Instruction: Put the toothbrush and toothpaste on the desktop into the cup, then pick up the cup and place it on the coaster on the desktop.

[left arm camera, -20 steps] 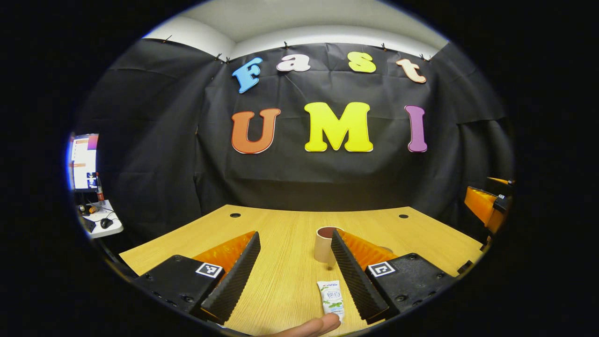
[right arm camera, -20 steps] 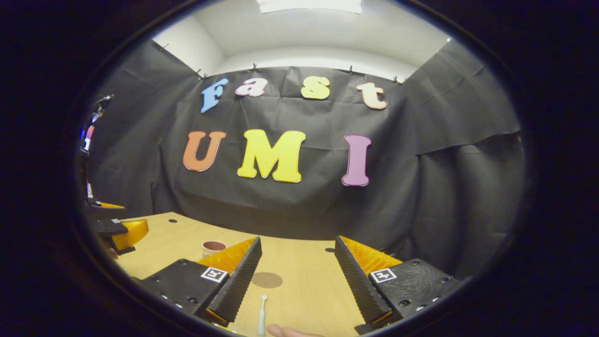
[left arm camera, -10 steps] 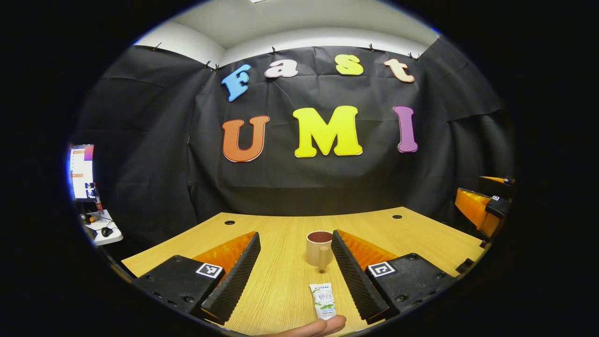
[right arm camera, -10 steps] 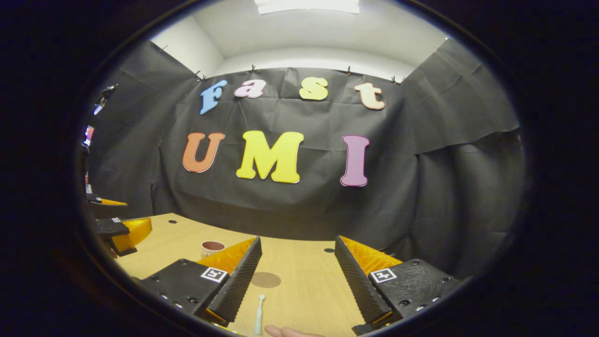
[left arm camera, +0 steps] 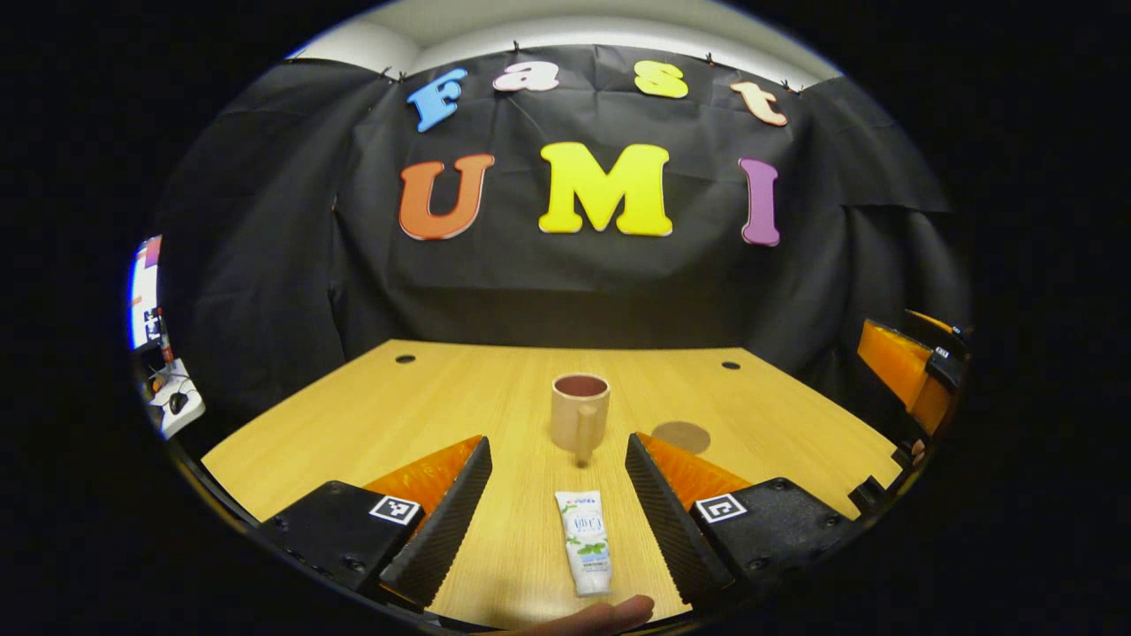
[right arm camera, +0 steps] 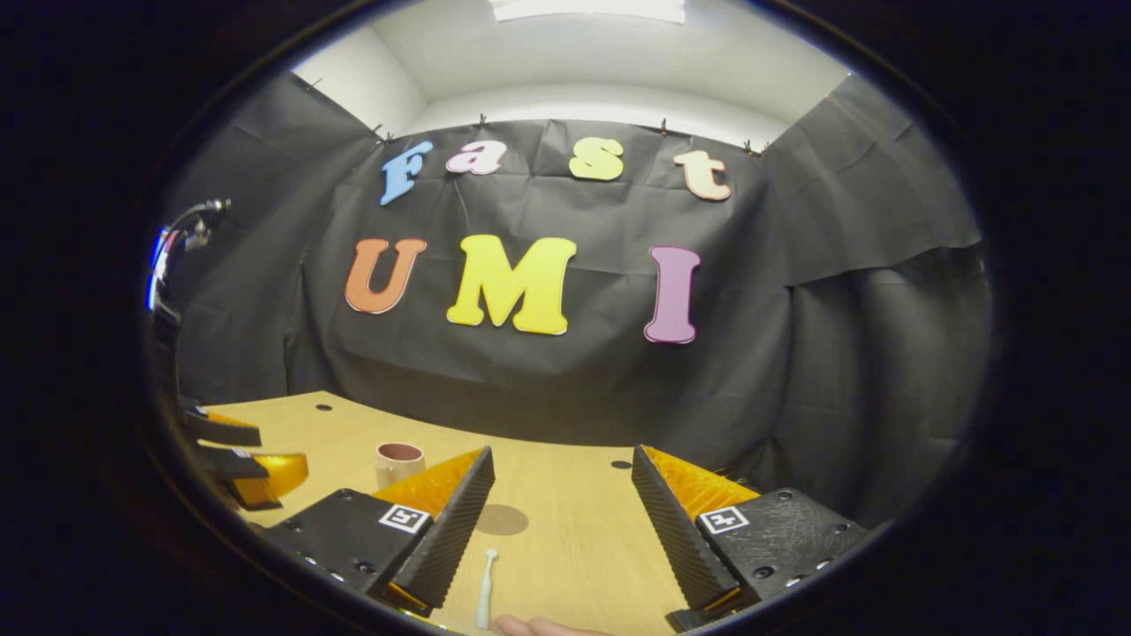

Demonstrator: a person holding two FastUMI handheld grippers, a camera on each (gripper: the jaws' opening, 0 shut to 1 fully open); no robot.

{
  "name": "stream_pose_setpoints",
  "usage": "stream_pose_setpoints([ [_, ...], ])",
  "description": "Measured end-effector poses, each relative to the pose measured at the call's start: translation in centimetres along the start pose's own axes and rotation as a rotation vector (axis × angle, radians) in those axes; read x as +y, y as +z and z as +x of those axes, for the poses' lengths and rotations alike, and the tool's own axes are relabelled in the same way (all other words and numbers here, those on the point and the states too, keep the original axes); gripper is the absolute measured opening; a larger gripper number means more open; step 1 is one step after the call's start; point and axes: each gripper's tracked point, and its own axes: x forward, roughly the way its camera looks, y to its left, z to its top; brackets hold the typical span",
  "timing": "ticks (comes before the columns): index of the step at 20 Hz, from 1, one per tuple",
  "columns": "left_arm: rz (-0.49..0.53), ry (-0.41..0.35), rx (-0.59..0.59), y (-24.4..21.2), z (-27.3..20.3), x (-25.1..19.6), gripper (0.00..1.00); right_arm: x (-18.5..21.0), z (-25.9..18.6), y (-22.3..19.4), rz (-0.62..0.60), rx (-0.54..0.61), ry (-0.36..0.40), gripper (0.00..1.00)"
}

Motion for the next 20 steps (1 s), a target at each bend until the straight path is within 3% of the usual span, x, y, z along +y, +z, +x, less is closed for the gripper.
stream_pose_setpoints([
  [8, -0.049, -0.025, 0.367, -11.0, 0.8, -1.8, 0.98, 0.4, 0.9, -4.4, 0.002, 0.099, 0.015, 0.95],
  [13, -0.056, -0.022, 0.427, -12.1, 1.1, -1.7, 0.95, 0.6, 1.0, -5.5, 0.001, 0.13, 0.025, 0.96],
  [16, -0.041, -0.018, 0.44, -12.3, 1.3, -1.1, 0.78, 0.6, 1.1, -5.6, 0.005, 0.133, 0.026, 0.96],
  [17, -0.038, -0.019, 0.442, -12.3, 1.1, -0.9, 0.81, 0.6, 1.1, -5.7, 0.004, 0.135, 0.026, 0.96],
  [18, -0.031, -0.017, 0.445, -12.3, 1.2, -1.0, 0.67, 0.7, 1.1, -5.8, 0.006, 0.138, 0.029, 0.96],
  [19, -0.025, -0.016, 0.45, -12.4, 1.2, -0.8, 0.63, 0.8, 1.1, -5.9, 0.007, 0.142, 0.032, 0.95],
  [20, -0.029, -0.023, 0.451, -12.3, 1.2, -0.8, 0.51, 0.9, 1.1, -6.1, 0.006, 0.148, 0.034, 0.95],
])
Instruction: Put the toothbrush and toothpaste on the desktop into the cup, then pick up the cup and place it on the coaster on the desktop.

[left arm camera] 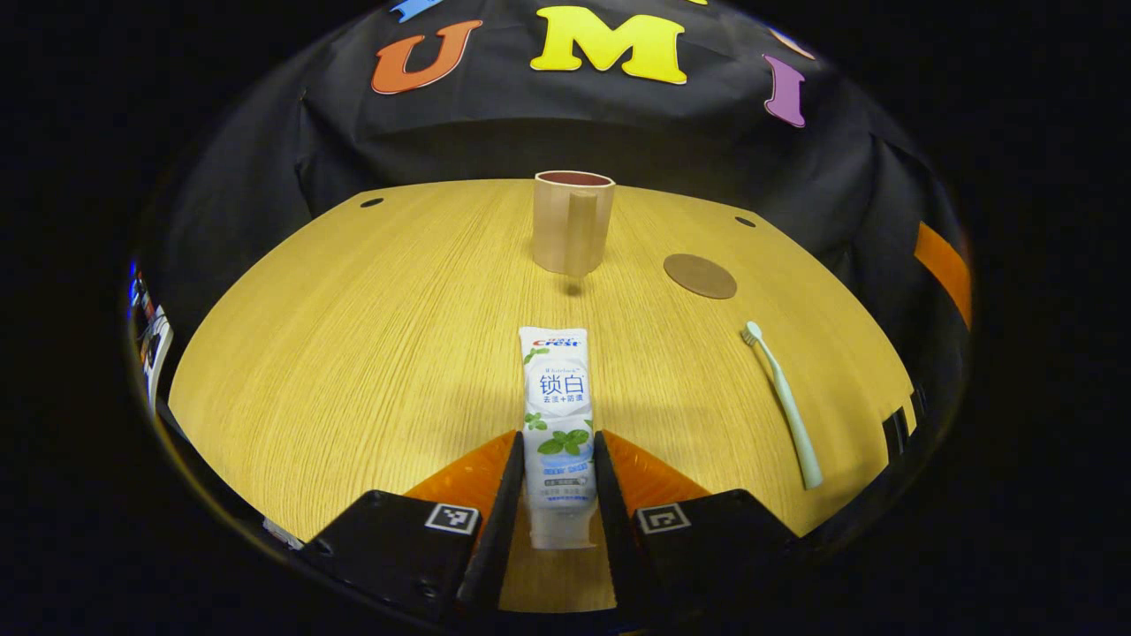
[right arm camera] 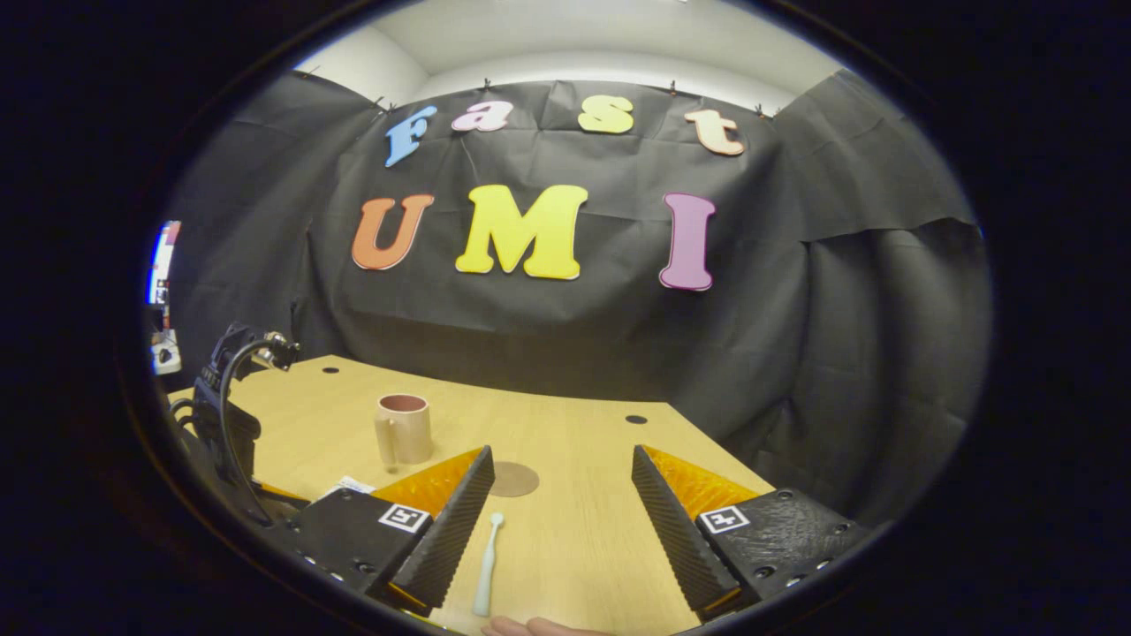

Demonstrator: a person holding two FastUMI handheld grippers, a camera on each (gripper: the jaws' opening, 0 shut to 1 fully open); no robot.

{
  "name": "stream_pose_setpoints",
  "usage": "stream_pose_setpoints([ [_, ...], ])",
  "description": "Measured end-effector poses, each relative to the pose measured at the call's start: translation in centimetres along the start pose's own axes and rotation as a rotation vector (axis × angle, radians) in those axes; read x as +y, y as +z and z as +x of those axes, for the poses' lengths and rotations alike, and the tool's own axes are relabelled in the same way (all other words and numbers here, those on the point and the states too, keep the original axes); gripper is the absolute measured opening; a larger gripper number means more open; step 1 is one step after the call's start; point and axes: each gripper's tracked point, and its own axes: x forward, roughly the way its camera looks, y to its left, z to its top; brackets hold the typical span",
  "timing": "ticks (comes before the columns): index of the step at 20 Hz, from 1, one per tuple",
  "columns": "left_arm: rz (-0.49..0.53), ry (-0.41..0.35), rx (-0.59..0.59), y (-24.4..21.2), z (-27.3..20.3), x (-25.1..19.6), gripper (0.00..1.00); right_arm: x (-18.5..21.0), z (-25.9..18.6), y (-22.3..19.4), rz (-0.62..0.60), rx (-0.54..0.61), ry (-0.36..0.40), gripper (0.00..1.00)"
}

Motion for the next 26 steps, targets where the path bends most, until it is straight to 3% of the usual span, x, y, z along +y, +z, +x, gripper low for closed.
stream_pose_setpoints([
  [3, -0.044, -0.015, -0.018, 0.3, -0.3, 0.4, 0.45, 0.4, 0.2, -0.5, -0.005, 0.018, 0.007, 0.95],
  [6, -0.024, 0.045, -0.138, 2.7, -1.7, 1.6, 0.4, 1.0, 0.6, -1.8, -0.011, 0.052, 0.018, 0.96],
  [9, 0.008, 0.087, -0.263, 5.4, -3.8, 2.1, 0.39, 1.7, 1.1, -3.0, -0.023, 0.091, 0.024, 0.95],
  [10, 0.008, 0.087, -0.3, 6.0, -4.3, 2.1, 0.43, 2.0, 1.1, -3.4, -0.025, 0.101, 0.029, 0.95],
  [11, 0.002, 0.088, -0.334, 6.7, -4.9, 2.1, 0.39, 2.3, 1.2, -3.7, -0.027, 0.111, 0.033, 0.95],
  [17, -0.005, 0.099, -0.538, 10.5, -9.1, 2.7, 0.39, 3.7, 2.1, -7.3, -0.042, 0.219, 0.043, 0.95],
  [18, -0.001, 0.101, -0.566, 11.0, -9.5, 2.6, 0.43, 3.7, 2.3, -8.2, -0.047, 0.247, 0.035, 0.95],
  [19, 0.005, 0.103, -0.592, 11.4, -10.0, 2.5, 0.39, 3.8, 2.4, -9.0, -0.044, 0.273, 0.038, 0.95],
  [24, -0.026, 0.083, -0.688, 12.9, -12.5, 2.5, 0.42, 5.1, 3.1, -11.9, -0.014, 0.378, 0.069, 0.96],
  [26, -0.028, 0.083, -0.714, 13.4, -13.4, 2.5, 0.39, 5.4, 3.3, -12.9, -0.023, 0.413, 0.073, 0.81],
])
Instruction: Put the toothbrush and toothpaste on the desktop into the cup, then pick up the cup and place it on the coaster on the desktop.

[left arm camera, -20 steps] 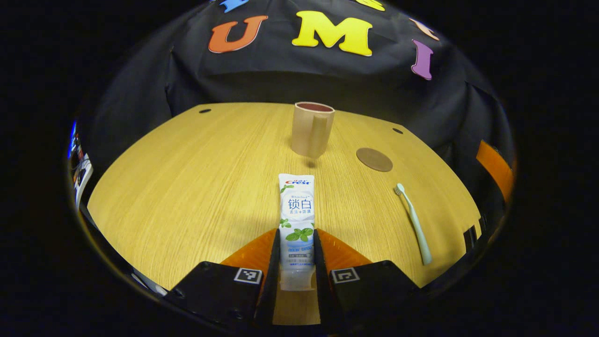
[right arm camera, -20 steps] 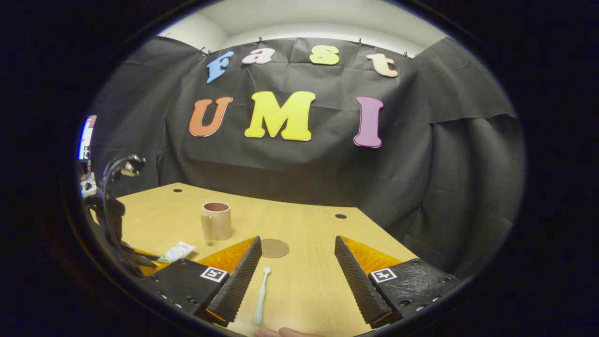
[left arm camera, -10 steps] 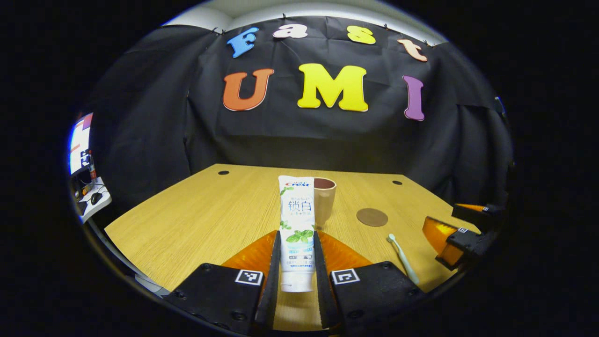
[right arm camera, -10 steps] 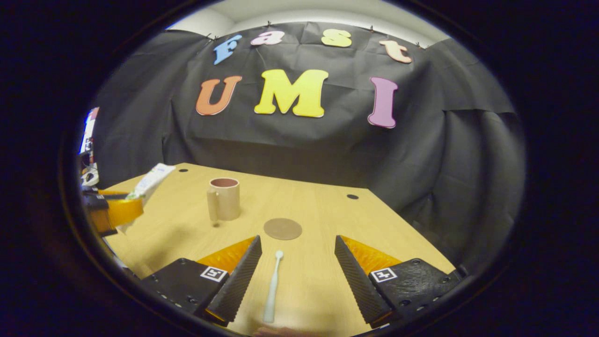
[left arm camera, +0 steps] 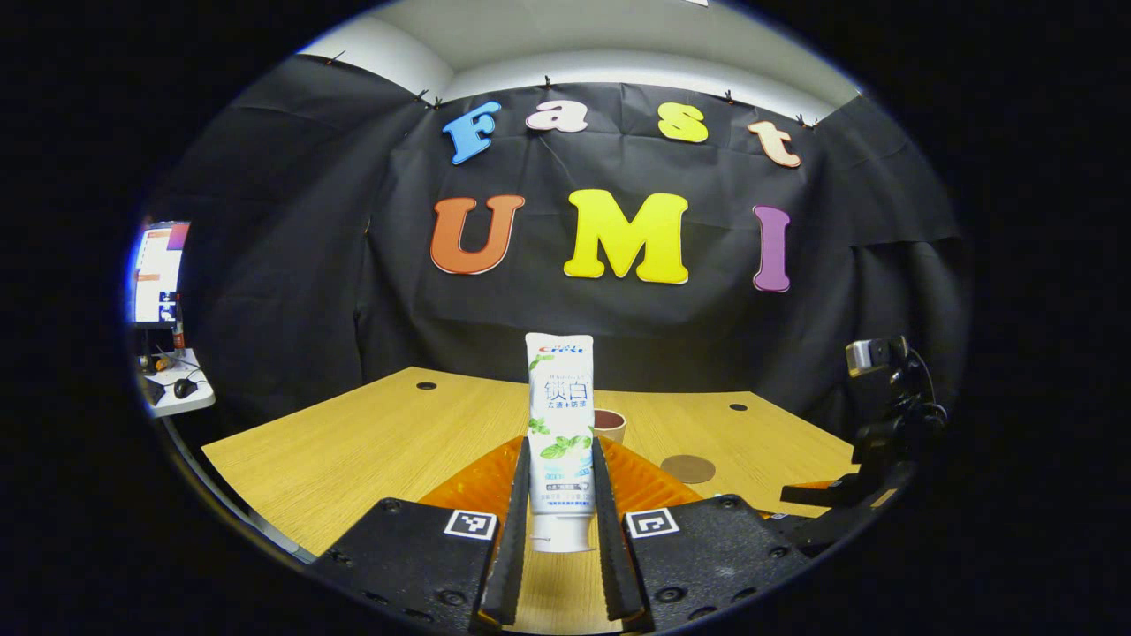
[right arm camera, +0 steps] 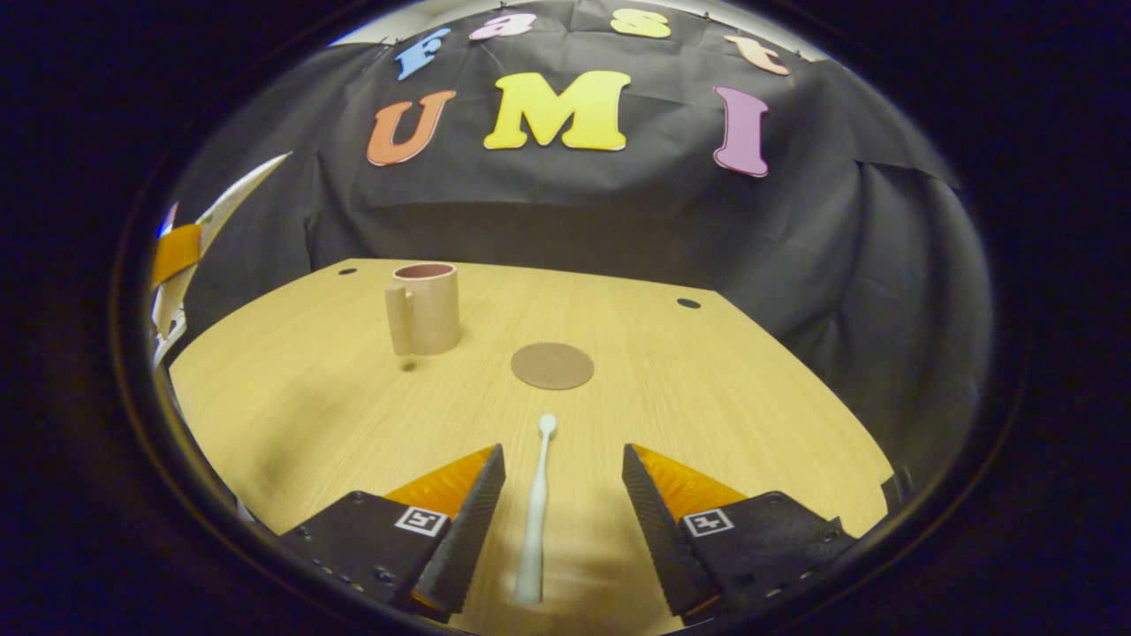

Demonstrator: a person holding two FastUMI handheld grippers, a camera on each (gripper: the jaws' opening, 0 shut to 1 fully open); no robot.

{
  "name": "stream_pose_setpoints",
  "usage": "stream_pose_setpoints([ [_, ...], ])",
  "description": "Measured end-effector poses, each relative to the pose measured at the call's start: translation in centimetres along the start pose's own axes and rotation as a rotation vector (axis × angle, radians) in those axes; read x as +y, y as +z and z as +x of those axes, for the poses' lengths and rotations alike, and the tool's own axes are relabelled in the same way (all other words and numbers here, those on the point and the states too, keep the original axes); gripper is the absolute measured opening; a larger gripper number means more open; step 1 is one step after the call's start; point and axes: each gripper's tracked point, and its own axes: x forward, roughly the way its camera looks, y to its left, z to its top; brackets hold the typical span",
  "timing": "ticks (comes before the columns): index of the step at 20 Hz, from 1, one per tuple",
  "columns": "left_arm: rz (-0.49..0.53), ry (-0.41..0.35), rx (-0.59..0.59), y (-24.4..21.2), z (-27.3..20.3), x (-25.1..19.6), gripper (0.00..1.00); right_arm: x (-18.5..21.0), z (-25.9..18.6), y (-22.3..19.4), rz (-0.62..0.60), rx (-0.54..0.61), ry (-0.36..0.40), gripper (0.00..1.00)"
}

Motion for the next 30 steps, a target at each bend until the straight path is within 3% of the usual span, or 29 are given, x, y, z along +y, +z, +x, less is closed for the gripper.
stream_pose_setpoints([
  [3, 0.008, -0.004, -0.043, 1.4, -0.5, -0.1, 0.39, 1.4, 0.8, -2.1, 0.03, 0.099, 0.046, 0.68],
  [4, 0.018, -0.009, -0.055, 1.7, -0.5, -0.1, 0.39, 1.7, 1.3, -2.8, 0.036, 0.126, 0.056, 0.53],
  [5, 0.029, -0.013, -0.059, 1.8, -0.6, -0.2, 0.39, 1.7, 1.6, -3.1, 0.045, 0.139, 0.055, 0.5],
  [9, 0.047, -0.037, -0.055, 1.5, -0.3, -0.8, 0.39, 1.7, 1.7, -3.0, 0.043, 0.133, 0.069, 0.25],
  [10, 0.04, -0.036, -0.051, 1.5, -0.1, -0.8, 0.39, 2.1, 1.7, -3.0, 0.05, 0.136, 0.077, 0.12],
  [11, 0.032, -0.032, -0.045, 1.3, 0.1, -0.6, 0.39, 2.0, 1.7, -3.1, 0.065, 0.131, 0.086, 0.1],
  [16, 0.016, -0.017, 0.007, 0.1, 1.1, 0.2, 0.39, 1.6, 0.7, -1.4, 0.099, 0.054, 0.131, 0.07],
  [24, -0.031, -0.042, 0.083, -1.0, 3.6, 0.1, 0.39, -1.0, -6.6, 9.2, 0.024, -0.387, 0.015, 0.07],
  [25, -0.041, -0.045, 0.093, -1.3, 3.9, 0.0, 0.43, -1.2, -7.4, 10.0, 0.007, -0.425, -0.006, 0.07],
  [30, -0.045, -0.021, 0.136, -2.6, 4.3, 0.7, 0.39, -0.2, -9.0, 10.5, -0.01, -0.465, 0.005, 0.07],
])
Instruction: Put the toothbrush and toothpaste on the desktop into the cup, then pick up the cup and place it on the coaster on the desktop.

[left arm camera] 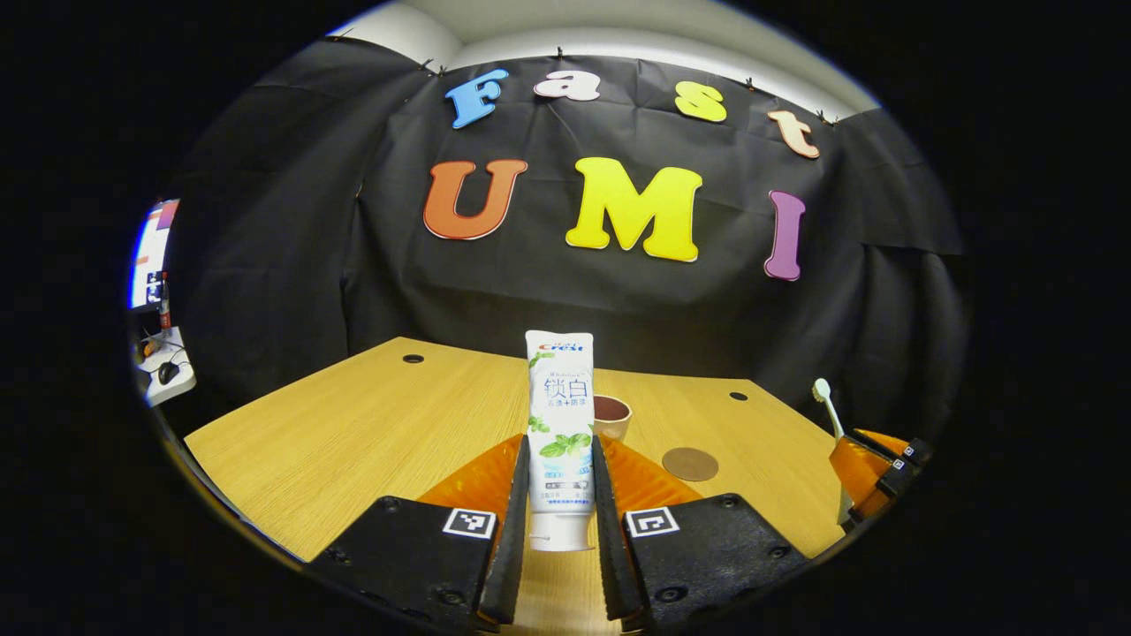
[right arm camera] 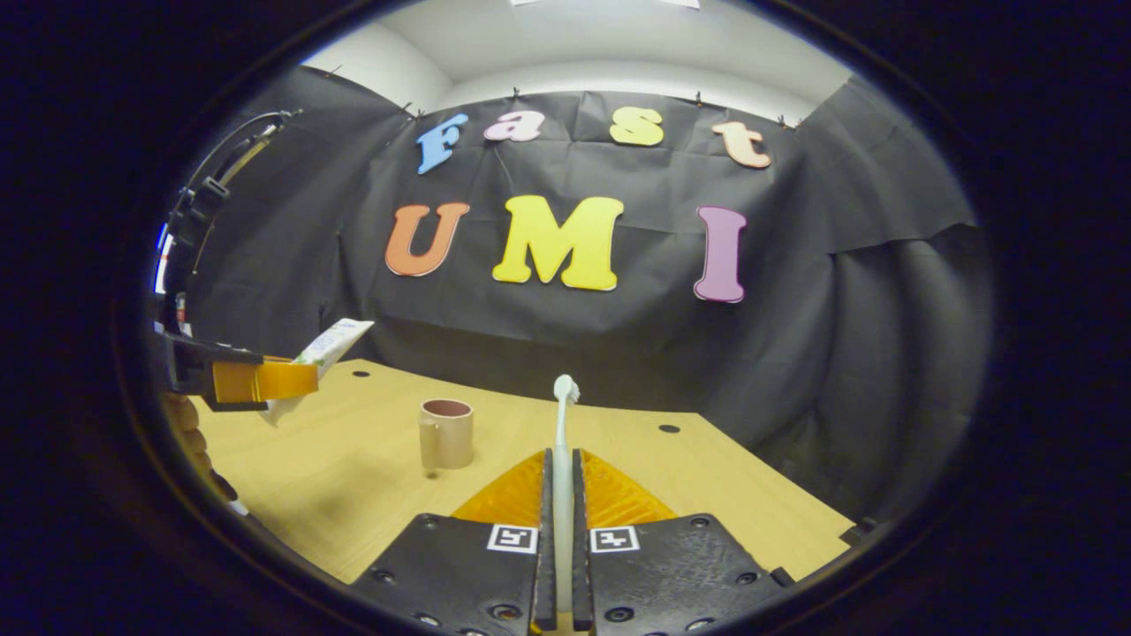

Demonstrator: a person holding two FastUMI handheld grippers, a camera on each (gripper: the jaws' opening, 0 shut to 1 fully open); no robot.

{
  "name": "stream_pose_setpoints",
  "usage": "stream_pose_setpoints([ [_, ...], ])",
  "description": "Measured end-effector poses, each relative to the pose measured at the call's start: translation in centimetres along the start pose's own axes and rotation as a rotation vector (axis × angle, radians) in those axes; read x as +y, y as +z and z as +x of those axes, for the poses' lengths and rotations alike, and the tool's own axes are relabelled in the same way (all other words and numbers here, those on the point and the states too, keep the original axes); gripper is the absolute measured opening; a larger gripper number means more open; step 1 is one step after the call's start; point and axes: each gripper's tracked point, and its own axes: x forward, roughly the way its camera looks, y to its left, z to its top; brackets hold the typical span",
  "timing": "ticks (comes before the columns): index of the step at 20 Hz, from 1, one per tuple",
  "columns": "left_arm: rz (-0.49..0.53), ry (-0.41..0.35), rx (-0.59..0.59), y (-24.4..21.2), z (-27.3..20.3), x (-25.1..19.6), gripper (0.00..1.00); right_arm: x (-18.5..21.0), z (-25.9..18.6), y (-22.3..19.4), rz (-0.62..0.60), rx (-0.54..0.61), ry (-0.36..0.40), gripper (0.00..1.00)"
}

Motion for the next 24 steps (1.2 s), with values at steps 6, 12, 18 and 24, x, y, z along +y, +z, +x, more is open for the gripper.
stream_pose_setpoints([
  [6, 0.012, 0.006, -0.013, 0.2, 0.4, 0.1, 0.39, -0.5, 0.0, -0.1, 0.04, 0.022, 0.011, 0.07],
  [12, 0.1, -0.071, -0.1, 4.7, 5.0, -2.4, 0.39, -1.7, -0.2, 0.1, 0.07, 0.029, 0.014, 0.07],
  [18, 0.069, -0.102, -0.131, 9.0, 12.7, -4.7, 0.39, -3.1, -1.0, 1.2, 0.098, 0.015, -0.003, 0.07],
  [24, 0.027, -0.125, -0.106, 8.7, 16.9, -5.3, 0.39, -5.2, -1.4, 1.4, 0.12, 0.0, -0.026, 0.07],
])
